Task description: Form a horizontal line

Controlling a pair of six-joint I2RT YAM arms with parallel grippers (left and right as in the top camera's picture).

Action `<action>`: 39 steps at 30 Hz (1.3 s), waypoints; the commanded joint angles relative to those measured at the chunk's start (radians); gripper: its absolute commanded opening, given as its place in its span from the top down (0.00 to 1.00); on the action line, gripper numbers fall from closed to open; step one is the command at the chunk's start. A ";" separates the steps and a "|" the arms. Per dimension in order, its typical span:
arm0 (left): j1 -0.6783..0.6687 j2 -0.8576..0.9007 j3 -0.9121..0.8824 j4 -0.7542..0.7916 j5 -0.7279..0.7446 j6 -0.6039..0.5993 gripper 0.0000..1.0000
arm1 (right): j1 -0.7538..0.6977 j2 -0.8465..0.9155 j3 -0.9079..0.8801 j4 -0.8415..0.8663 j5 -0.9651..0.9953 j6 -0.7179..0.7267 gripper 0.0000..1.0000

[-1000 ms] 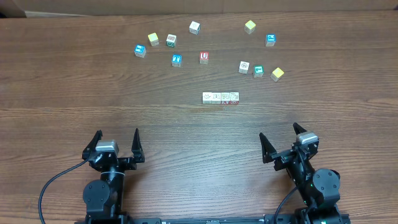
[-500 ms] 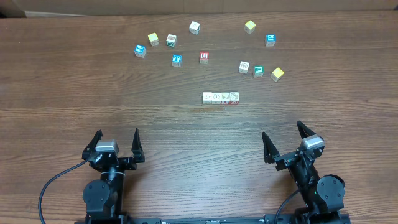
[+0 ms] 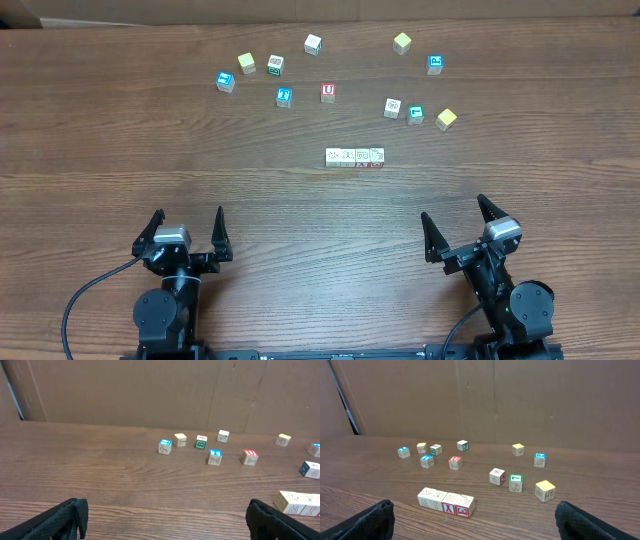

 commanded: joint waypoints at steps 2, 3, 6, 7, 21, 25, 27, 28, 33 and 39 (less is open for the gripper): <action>-0.005 -0.013 -0.003 -0.001 0.008 0.022 0.00 | -0.004 -0.010 -0.010 0.002 0.001 0.005 0.00; -0.005 -0.013 -0.003 -0.001 0.008 0.022 0.00 | -0.004 -0.010 -0.010 0.002 0.001 0.005 0.00; -0.005 -0.013 -0.003 -0.001 0.008 0.022 0.00 | -0.004 -0.010 -0.010 0.002 0.005 -0.003 0.00; -0.005 -0.013 -0.003 -0.001 0.008 0.022 0.00 | -0.004 -0.010 -0.010 0.002 0.014 -0.003 0.00; -0.005 -0.013 -0.003 -0.001 0.008 0.022 0.01 | -0.004 -0.010 -0.010 -0.004 0.050 -0.002 0.00; -0.005 -0.013 -0.003 -0.001 0.008 0.022 0.00 | -0.004 -0.010 -0.010 -0.004 0.050 -0.002 0.00; -0.005 -0.013 -0.003 -0.001 0.008 0.022 0.00 | -0.004 -0.010 -0.010 -0.005 0.050 -0.002 0.00; -0.005 -0.013 -0.003 -0.001 0.008 0.022 0.00 | -0.004 -0.010 -0.010 -0.005 0.050 -0.002 0.00; -0.005 -0.013 -0.003 -0.001 0.008 0.023 0.00 | -0.004 -0.010 -0.010 -0.005 0.050 -0.002 0.00; -0.005 -0.013 -0.003 -0.001 0.008 0.022 0.00 | -0.004 -0.010 -0.010 -0.005 0.050 -0.002 0.00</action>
